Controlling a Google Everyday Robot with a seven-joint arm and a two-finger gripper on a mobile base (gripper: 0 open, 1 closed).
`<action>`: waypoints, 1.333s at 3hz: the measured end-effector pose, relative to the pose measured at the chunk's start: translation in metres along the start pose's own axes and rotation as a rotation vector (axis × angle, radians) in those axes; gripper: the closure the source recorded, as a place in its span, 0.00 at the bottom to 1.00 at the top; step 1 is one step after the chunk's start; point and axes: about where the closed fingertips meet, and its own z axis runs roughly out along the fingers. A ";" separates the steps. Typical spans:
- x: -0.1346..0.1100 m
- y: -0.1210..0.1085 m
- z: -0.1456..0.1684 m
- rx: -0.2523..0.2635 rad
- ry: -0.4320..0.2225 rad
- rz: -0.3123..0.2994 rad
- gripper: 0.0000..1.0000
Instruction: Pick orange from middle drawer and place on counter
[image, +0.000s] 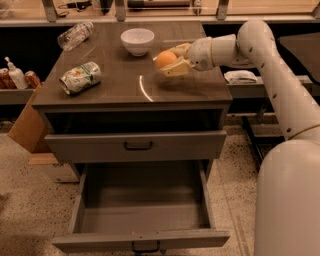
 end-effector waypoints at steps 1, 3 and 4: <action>0.006 -0.003 0.008 -0.020 0.053 0.029 0.21; 0.008 -0.003 0.011 -0.031 0.069 0.041 0.00; 0.003 -0.010 -0.017 0.025 0.043 0.036 0.00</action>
Offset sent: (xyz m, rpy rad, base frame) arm 0.0132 0.0003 -0.0087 -0.0732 0.0845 -0.0071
